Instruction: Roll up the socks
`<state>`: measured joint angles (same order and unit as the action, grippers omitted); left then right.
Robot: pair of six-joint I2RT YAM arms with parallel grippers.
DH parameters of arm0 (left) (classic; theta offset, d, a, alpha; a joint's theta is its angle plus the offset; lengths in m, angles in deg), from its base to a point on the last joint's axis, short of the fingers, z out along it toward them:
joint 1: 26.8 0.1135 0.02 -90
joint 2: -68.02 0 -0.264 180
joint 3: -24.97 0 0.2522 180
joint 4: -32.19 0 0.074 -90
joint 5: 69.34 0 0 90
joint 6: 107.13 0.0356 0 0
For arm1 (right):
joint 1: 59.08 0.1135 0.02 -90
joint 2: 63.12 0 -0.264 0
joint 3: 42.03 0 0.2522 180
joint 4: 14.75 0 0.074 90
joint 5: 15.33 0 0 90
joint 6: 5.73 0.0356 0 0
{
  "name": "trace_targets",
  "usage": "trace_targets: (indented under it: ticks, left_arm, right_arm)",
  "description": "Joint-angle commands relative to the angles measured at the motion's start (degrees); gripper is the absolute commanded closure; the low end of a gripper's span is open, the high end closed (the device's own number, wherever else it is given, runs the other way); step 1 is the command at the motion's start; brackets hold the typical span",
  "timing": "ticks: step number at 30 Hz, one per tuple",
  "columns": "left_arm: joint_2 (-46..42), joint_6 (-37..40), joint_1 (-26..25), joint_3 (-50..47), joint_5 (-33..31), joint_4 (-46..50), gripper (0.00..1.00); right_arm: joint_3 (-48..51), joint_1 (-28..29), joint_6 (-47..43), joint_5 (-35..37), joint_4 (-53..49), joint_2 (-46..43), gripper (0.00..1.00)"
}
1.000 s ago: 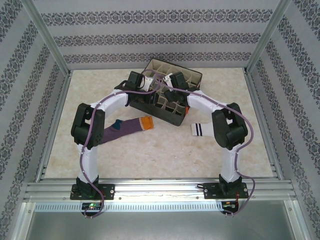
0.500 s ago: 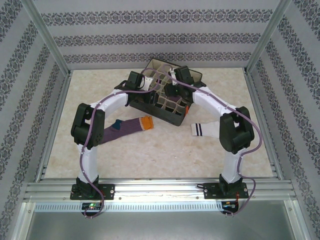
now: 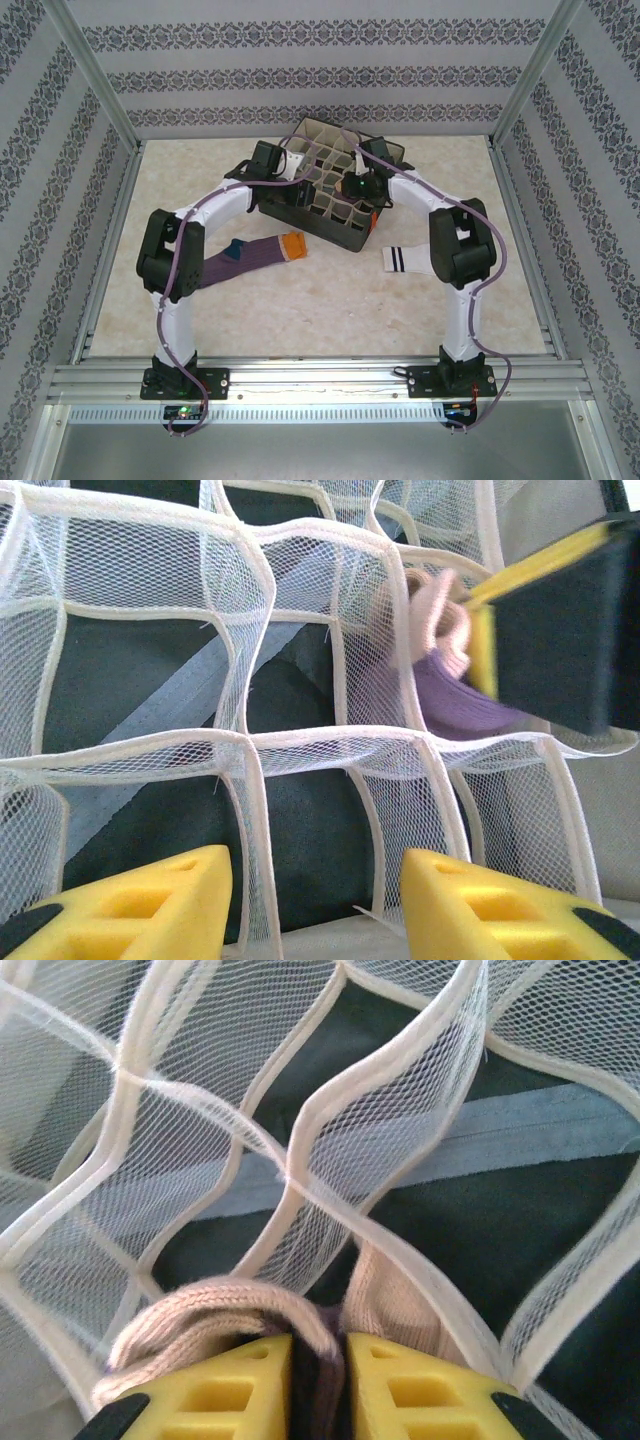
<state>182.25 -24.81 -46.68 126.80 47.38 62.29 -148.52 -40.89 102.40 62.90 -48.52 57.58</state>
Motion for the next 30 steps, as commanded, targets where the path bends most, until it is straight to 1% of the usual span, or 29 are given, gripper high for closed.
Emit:
trace_targets:
  ticks: [1, 7, 11, 15, 17, 20, 23, 26, 30]
  left_arm:
    - [-4.2, 2.3, 1.4, -1.6, -1.0, 2.2, 0.51]
    - [-8.0, 3.1, 2.3, -2.9, -0.6, 2.2, 0.49]
    - [-11.3, 3.5, 2.9, -5.3, -0.9, 2.1, 0.48]
    - [-15.8, 2.5, 5.0, -10.8, -3.3, 2.8, 0.48]
    - [-18.3, 0.6, 6.8, -14.7, -6.8, 4.3, 0.49]
    - [-22.5, -2.0, 9.8, -21.6, -11.1, 6.0, 0.54]
    - [-27.0, -3.5, 12.6, -28.7, -12.7, 6.6, 0.56]
    - [-31.7, -5.1, 15.4, -35.5, -14.4, 6.8, 0.57]
    - [-35.1, -6.0, 18.1, -41.1, -16.6, 7.7, 0.57]
  right_arm:
    - [-4.1, -1.7, 1.0, -0.7, -6.0, 3.4, 0.79]
    - [-13.8, -3.9, -1.8, -1.7, -9.3, 7.7, 0.8]
    - [-20.0, -4.4, -4.1, -4.3, -12.6, 8.8, 0.79]
    - [-22.6, -4.4, -5.3, -5.3, -14.5, 7.0, 0.76]
    - [-23.4, -4.4, -5.6, -5.5, -15.9, 5.8, 0.74]
    - [-22.8, -3.8, -5.6, -4.5, -16.9, 3.3, 0.73]
    - [-20.3, -2.7, -5.5, -2.9, -16.9, 0.2, 0.72]
    - [-16.6, 0.0, -4.9, -0.4, -16.6, -3.2, 0.72]
    - [-10.7, 4.9, -1.6, 1.8, -14.3, -7.6, 0.71]
